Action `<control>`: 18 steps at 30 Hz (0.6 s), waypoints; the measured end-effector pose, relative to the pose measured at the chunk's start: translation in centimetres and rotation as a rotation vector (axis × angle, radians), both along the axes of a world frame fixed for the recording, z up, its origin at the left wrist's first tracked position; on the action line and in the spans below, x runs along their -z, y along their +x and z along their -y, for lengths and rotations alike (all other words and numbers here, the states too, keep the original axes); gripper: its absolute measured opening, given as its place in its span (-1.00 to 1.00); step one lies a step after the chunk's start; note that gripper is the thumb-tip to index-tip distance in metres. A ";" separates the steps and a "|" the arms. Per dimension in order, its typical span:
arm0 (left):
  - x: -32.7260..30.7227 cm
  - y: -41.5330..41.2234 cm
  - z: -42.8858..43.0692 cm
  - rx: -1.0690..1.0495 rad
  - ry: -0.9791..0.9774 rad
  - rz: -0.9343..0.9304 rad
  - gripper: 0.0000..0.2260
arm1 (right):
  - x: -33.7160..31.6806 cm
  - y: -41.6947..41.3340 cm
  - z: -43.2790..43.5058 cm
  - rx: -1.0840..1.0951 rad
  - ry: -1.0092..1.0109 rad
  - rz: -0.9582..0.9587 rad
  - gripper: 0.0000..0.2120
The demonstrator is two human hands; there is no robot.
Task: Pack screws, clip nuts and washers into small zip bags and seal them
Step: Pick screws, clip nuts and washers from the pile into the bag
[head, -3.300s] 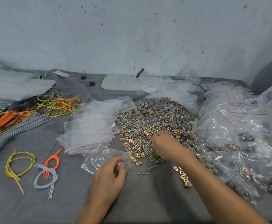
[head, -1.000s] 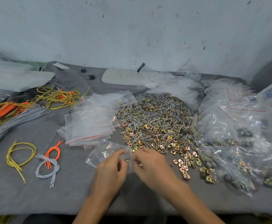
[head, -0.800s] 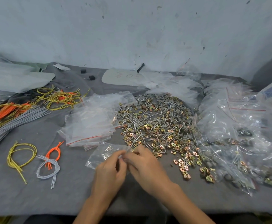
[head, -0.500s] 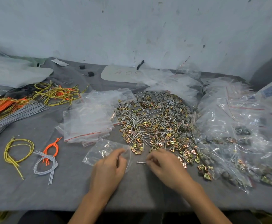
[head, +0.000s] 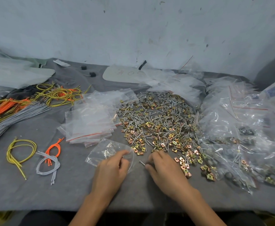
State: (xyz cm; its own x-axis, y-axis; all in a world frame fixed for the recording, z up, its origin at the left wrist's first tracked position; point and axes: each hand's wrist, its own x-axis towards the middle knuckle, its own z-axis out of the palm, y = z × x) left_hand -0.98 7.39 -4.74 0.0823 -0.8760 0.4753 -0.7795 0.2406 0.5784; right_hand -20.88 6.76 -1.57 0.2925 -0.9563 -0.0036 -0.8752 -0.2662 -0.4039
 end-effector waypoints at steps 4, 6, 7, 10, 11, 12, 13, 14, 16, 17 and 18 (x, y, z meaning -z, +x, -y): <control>0.0 0.0 -0.1 0.001 0.009 0.000 -0.74 | -0.1 1.2 -0.4 -0.009 -0.047 -0.184 -0.84; -0.1 0.1 -0.1 0.006 0.008 0.000 -0.74 | -0.2 1.7 -0.4 -0.005 -0.041 -0.256 -0.84; -0.1 0.1 -0.1 0.008 0.007 0.001 -0.74 | -0.4 1.8 -0.3 0.009 -0.020 -0.262 -0.83; -0.3 0.0 -0.2 0.011 0.014 0.003 -0.74 | -0.8 1.7 -0.3 0.045 0.025 -0.273 -0.81; -0.3 0.0 -0.2 0.008 0.020 0.000 -0.74 | -0.9 1.6 -0.3 0.046 0.032 -0.266 -0.81; -0.4 0.0 -0.2 0.007 0.026 -0.006 -0.74 | -1.1 1.4 -0.4 0.048 0.043 -0.250 -0.81; -0.4 0.0 -0.2 0.010 0.028 -0.011 -0.74 | -1.4 1.3 -0.5 0.054 0.050 -0.220 -0.82; -0.4 0.0 -0.2 0.014 0.028 -0.015 -0.74 | -1.8 1.1 -0.7 0.062 0.047 -0.173 -0.84; -0.4 0.0 -0.3 0.018 0.027 -0.018 -0.74 | -2.7 1.2 -1.1 0.060 0.029 -0.069 -0.88; -0.5 -0.1 -0.4 0.017 0.024 -0.020 -0.74 | -3.1 1.5 -1.4 0.039 0.025 -0.038 -0.89; -0.6 -0.2 -0.3 0.018 0.019 -0.020 -0.73 | -3.5 1.9 -1.7 0.005 0.025 -0.026 -0.89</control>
State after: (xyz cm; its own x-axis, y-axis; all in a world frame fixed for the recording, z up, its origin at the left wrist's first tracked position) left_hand -1.14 7.71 -4.19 0.0754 -0.8863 0.4569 -0.7635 0.2434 0.5982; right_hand -18.97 8.47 1.91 0.2876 -0.9571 -0.0353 -0.8865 -0.2521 -0.3879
